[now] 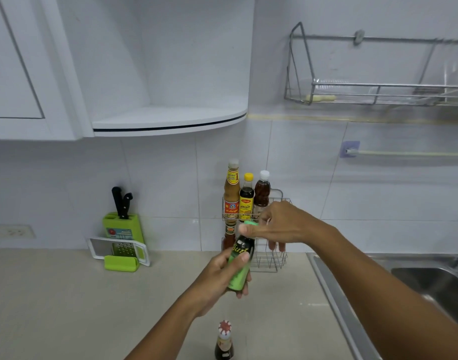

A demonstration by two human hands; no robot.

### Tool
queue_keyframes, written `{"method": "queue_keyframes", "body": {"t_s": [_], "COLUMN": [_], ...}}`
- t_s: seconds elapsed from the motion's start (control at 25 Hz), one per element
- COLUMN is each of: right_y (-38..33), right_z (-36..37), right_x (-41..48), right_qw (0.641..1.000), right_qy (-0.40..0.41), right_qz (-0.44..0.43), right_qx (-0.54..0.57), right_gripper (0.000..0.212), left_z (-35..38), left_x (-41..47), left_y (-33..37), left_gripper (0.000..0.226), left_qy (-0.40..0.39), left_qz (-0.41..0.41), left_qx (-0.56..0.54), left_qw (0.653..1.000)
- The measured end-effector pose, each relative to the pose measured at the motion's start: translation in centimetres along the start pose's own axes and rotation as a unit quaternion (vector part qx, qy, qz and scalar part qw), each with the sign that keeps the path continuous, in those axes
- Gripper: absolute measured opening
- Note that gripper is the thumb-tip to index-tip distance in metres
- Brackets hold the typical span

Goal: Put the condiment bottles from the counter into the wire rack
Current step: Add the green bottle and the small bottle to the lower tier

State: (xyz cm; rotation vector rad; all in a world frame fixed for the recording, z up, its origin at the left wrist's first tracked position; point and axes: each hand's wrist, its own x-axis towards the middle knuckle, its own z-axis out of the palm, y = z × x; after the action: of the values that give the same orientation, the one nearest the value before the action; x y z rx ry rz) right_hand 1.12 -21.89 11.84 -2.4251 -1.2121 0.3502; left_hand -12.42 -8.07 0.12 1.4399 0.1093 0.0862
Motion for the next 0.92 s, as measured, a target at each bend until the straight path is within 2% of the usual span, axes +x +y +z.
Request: {"method": "queue_keyframes", "body": {"t_s": [0.08,0.2,0.36,0.44,0.6,0.76,0.84,0.92], "right_y": [0.6,1.3,2.3,2.7,3.0,3.9,5.1,6.7], "right_z": [-0.3,0.9,3.5,4.4,5.7,6.9,6.9,6.5], "right_x": [0.3,1.3,2.3,2.8,3.8,4.3,4.4,4.5], "right_qw": [0.994,0.987,0.991,0.99,0.998,0.998,0.995,0.978], "right_qy": [-0.018,-0.003,-0.002,0.016,0.043,0.051,0.026,-0.033], "right_qz": [-0.064,-0.128,-0.126,-0.139,-0.045,0.032,0.062,0.095], "right_qx": [0.082,0.098,0.041,0.003,-0.007,-0.015,0.073,0.183], "right_gripper": [0.047,0.022,0.024,0.025,0.022,0.023,0.027,0.032], "left_z": [-0.1,-0.1,-0.2,-0.1,0.8,1.4,1.5,1.0], "left_x": [-0.1,0.6,1.4,2.1,4.0,5.2,6.1,6.9], "left_y": [-0.2,0.0,0.5,0.4,-2.1,-5.1,-5.4,-5.1], "left_gripper": [0.035,0.029,0.035,0.038,0.049,0.056,0.055,0.061], "left_qy": [-0.029,-0.046,-0.082,-0.062,0.072,0.2,0.204,0.177], "left_qz": [-0.018,-0.039,-0.065,-0.057,0.013,0.059,0.062,0.027], "left_qx": [-0.018,0.026,0.06,0.099,0.204,0.368,0.377,0.345], "left_qw": [0.999,0.998,0.993,0.991,0.976,0.906,0.901,0.922]}}
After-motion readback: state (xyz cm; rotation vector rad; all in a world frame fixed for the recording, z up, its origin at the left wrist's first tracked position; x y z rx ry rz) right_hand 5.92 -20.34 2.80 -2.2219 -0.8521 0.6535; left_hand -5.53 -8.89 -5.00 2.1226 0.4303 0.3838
